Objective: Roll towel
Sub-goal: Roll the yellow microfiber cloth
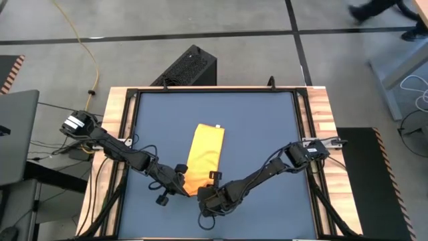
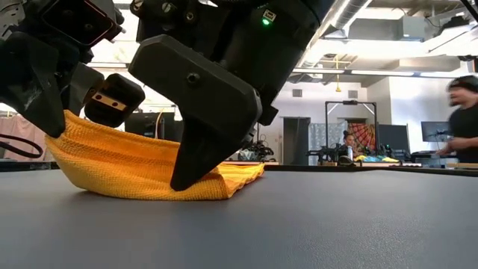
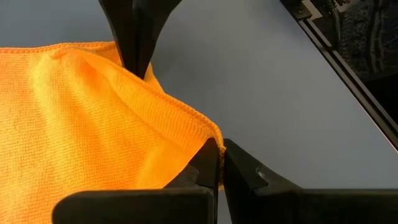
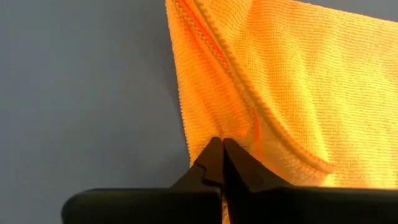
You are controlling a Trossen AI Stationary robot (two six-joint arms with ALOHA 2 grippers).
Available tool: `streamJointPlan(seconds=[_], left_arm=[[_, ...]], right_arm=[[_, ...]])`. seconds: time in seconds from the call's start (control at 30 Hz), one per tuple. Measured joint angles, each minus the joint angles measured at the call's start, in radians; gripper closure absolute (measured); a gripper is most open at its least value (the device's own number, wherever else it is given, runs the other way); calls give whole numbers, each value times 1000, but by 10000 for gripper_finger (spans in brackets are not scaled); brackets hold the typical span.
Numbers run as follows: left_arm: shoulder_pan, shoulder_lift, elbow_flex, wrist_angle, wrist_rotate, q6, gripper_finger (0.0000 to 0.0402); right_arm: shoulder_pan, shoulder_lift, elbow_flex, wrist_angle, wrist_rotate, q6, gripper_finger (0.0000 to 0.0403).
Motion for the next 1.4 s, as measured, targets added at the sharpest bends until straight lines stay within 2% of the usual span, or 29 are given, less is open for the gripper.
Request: streamJointPlan(seconds=[0.4, 0.57, 0.67, 1.0, 1.4], left_arm=[[0, 0, 0, -9, 3, -2, 401], [0, 0, 0, -8, 7, -4, 401], [0, 0, 0, -7, 7, -4, 401], [0, 0, 0, -8, 10, -3, 401], [0, 0, 0, -8, 10, -3, 401]], right_arm=[[44, -86, 12, -25, -5, 10, 390], [45, -88, 12, -32, -70, 39, 390], [47, -88, 12, -48, -65, 70, 390], [41, -86, 12, -44, -56, 112, 330], [43, -78, 12, -47, -79, 123, 319]])
